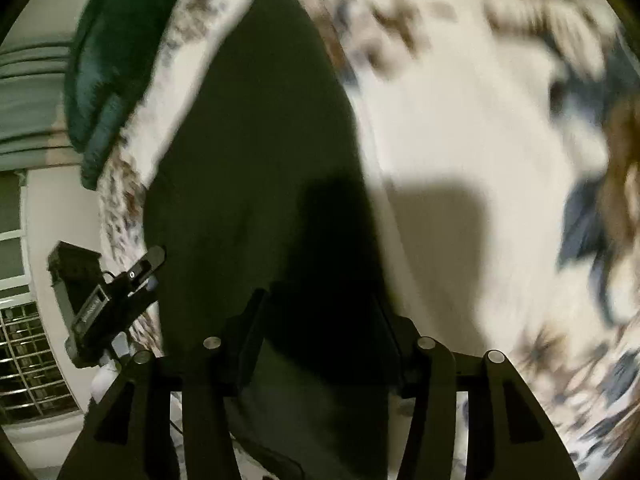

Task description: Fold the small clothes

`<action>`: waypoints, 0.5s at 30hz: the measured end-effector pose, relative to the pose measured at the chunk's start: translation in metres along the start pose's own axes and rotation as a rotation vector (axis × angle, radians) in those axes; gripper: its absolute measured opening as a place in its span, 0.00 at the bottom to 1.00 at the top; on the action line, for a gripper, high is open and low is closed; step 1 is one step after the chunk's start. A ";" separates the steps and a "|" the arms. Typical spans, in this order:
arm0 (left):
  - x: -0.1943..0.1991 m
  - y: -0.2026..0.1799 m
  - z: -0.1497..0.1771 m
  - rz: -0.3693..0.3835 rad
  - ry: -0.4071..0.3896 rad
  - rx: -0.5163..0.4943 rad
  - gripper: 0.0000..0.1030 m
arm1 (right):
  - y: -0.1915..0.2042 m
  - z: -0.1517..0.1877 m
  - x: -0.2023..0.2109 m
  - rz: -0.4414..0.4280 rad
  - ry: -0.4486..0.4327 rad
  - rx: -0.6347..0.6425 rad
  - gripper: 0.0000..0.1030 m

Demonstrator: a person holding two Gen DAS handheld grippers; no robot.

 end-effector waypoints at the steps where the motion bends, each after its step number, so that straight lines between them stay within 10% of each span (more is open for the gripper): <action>1: 0.000 -0.001 0.001 -0.010 -0.012 0.000 0.15 | -0.002 0.002 -0.004 -0.007 -0.013 -0.009 0.29; 4: 0.008 0.004 -0.007 -0.002 -0.049 0.025 0.13 | -0.008 0.002 0.006 0.048 -0.083 -0.037 0.05; 9: 0.002 0.009 -0.011 -0.039 -0.012 -0.003 0.14 | -0.016 0.004 0.009 0.076 -0.084 -0.062 0.06; 15: 0.029 -0.001 -0.002 -0.158 -0.058 -0.032 0.25 | 0.003 0.011 0.021 0.053 -0.068 -0.036 0.32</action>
Point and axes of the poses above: each gripper's, at about its wrist camera, not at the fingertips, and x roughly against the way its jaws point, y to its left, z to its underside, the point moved 9 cm from there along -x, roughly the way its jaws point, and after that the axes turned 13 degrees about y, right-handed, at the moved point
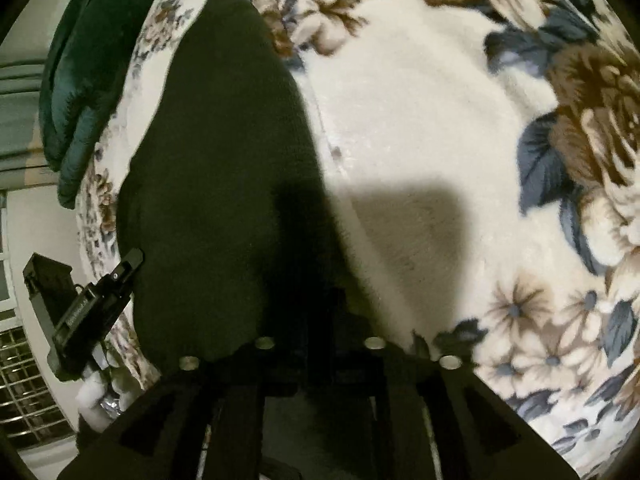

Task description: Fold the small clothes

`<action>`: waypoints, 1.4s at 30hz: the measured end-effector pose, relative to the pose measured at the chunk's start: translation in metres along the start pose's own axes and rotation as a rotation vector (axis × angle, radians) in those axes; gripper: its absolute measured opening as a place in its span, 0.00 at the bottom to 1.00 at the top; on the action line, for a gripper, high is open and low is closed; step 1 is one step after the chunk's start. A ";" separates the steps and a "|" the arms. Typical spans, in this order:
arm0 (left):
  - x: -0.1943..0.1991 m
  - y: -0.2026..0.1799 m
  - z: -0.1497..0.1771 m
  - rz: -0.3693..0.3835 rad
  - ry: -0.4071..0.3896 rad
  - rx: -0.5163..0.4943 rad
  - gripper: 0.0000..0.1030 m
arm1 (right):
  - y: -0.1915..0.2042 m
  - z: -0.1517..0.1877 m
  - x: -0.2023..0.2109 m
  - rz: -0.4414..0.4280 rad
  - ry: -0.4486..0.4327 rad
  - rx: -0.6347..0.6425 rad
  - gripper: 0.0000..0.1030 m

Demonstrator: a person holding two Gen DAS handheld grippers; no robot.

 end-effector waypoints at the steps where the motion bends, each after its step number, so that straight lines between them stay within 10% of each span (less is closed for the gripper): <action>1: 0.010 -0.002 0.005 -0.061 -0.024 -0.016 0.26 | 0.001 0.004 0.004 -0.003 -0.005 0.010 0.44; 8: 0.039 -0.024 0.080 -0.118 -0.040 -0.043 0.53 | 0.005 0.081 0.007 0.008 0.012 0.078 0.70; 17: 0.053 -0.027 0.218 -0.134 0.042 0.023 0.53 | -0.023 0.218 -0.032 -0.016 0.130 0.043 0.73; 26: 0.019 0.055 0.366 -0.209 0.178 0.190 0.53 | -0.090 0.327 -0.112 0.013 0.210 -0.053 0.73; 42: -0.041 0.045 0.366 -0.122 0.152 0.083 0.72 | -0.054 0.352 -0.208 -0.236 0.124 -0.044 0.73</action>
Point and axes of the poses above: each gripper's, at about its wrist camera, not at the fingertips, and x roughly against the way its jaws point, y to its left, z to its underside, the point moved 9 cm from there along -x, roughly the way its jaws point, and after that the axes turned 13 degrees about y, right-handed, at the moved point
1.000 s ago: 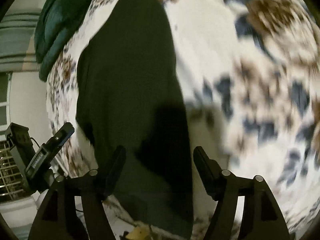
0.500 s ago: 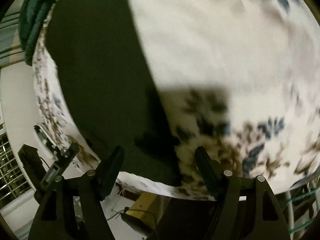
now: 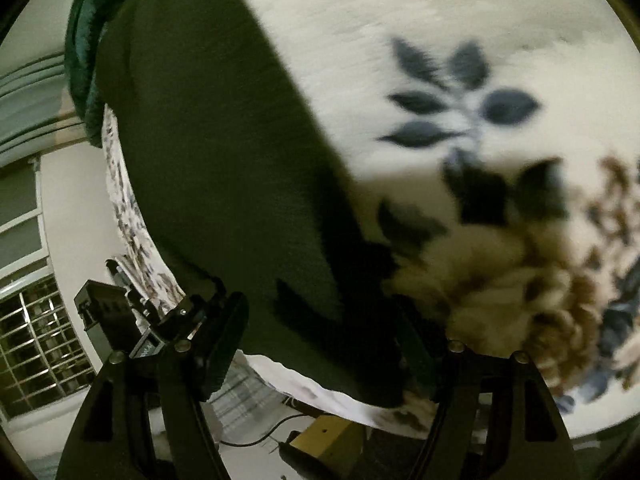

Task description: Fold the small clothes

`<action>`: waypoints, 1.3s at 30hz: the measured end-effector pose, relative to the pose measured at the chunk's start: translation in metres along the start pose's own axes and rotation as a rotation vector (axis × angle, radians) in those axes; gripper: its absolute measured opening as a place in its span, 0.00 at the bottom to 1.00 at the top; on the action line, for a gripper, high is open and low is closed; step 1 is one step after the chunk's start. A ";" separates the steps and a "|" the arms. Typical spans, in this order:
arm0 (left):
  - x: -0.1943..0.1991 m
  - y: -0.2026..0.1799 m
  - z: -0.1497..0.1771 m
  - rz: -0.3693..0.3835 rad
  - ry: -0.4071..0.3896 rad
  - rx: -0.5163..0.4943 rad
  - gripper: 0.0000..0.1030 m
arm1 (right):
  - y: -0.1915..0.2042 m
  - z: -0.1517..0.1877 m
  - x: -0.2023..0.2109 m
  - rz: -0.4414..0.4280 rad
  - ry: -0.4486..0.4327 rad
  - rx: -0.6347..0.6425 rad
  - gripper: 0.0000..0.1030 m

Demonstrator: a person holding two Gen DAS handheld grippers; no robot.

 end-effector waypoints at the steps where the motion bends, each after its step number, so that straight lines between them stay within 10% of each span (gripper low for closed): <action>1: 0.001 -0.002 -0.001 0.002 -0.003 0.006 0.72 | 0.001 0.000 0.000 0.010 0.001 0.007 0.73; 15: 0.006 0.005 0.004 0.056 -0.022 -0.043 0.74 | 0.013 -0.009 0.006 0.025 -0.030 -0.024 0.68; 18: 0.005 -0.008 0.007 0.080 -0.016 -0.068 0.08 | 0.003 -0.004 0.010 0.069 -0.012 -0.036 0.42; 20: 0.007 -0.011 0.007 0.078 -0.029 -0.060 0.09 | -0.001 -0.001 0.010 0.066 -0.008 -0.059 0.16; 30: 0.070 -0.015 0.012 0.309 -0.081 0.035 0.08 | 0.041 0.022 0.053 -0.104 -0.061 -0.060 0.09; 39: 0.165 -0.056 -0.051 0.458 -0.208 -0.030 0.08 | 0.119 0.001 0.152 -0.241 -0.212 -0.030 0.09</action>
Point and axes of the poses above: each gripper's, at about its wrist camera, not at the fingertips, and x roughly against the way its jaws point, y to its left, z to its underside, the point moved 9 cm from there along -x, roughly the way its jaws point, and after that the axes turned 13 degrees about y, right-handed, at the moved point
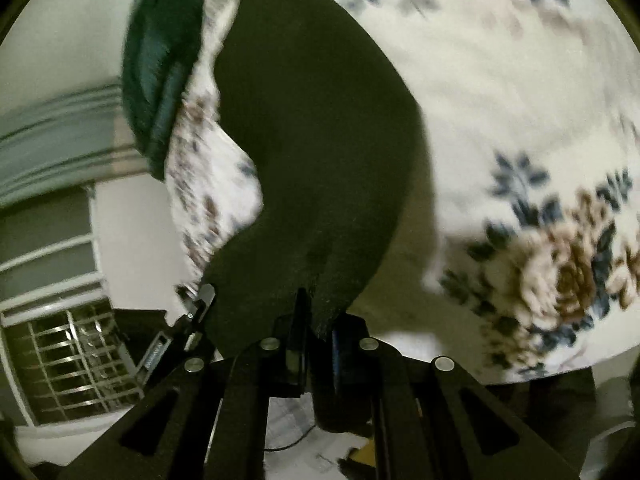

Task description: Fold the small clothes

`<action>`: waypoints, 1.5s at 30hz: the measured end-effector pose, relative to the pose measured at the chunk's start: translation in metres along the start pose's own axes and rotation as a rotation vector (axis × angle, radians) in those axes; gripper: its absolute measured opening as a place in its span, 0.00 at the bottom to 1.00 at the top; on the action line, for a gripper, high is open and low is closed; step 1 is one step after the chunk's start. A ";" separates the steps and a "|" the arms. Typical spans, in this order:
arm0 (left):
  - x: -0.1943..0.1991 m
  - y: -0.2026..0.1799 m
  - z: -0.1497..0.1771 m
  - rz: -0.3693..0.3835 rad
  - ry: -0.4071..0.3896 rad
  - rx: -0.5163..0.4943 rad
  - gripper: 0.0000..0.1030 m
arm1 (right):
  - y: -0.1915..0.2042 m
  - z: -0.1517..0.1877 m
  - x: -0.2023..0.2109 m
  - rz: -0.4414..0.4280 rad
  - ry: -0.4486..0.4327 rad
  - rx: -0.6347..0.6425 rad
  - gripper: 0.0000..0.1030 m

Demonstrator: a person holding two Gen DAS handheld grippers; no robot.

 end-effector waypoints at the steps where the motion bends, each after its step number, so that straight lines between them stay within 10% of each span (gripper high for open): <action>1: 0.003 -0.008 -0.017 0.010 -0.018 -0.013 0.09 | 0.016 -0.014 0.007 -0.017 -0.022 0.011 0.09; 18: -0.062 -0.027 -0.287 0.043 -0.082 0.002 0.11 | 0.120 -0.331 0.058 -0.087 -0.216 -0.031 0.09; 25: -0.064 0.005 -0.354 0.195 -0.161 0.169 0.43 | 0.113 -0.426 0.054 -0.221 -0.229 -0.099 0.23; 39: -0.152 -0.008 -0.353 -0.360 0.043 -0.234 0.48 | 0.098 -0.434 0.009 0.459 -0.098 0.278 0.54; 40: -0.158 -0.009 -0.353 -0.406 0.044 -0.271 0.11 | 0.096 -0.438 0.005 0.522 -0.105 0.292 0.49; 41: -0.159 -0.008 -0.352 -0.437 0.048 -0.284 0.06 | 0.096 -0.440 0.005 0.561 -0.126 0.311 0.16; 42: -0.153 -0.011 -0.351 -0.426 0.021 -0.292 0.05 | 0.098 -0.439 0.005 0.584 -0.133 0.323 0.07; 45: -0.125 -0.017 -0.352 -0.372 -0.046 -0.278 0.05 | 0.109 -0.435 0.018 0.563 -0.185 0.342 0.06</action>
Point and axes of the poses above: each gripper's, at about its wrist camera, not at the fingertips, and x roughly against the way its jaws point, y to its left, z to its underside, the point moved 9 cm from there along -x, roughly the way its jaws point, and after that the axes turned 13 degrees about y, right-handed, at the moved point
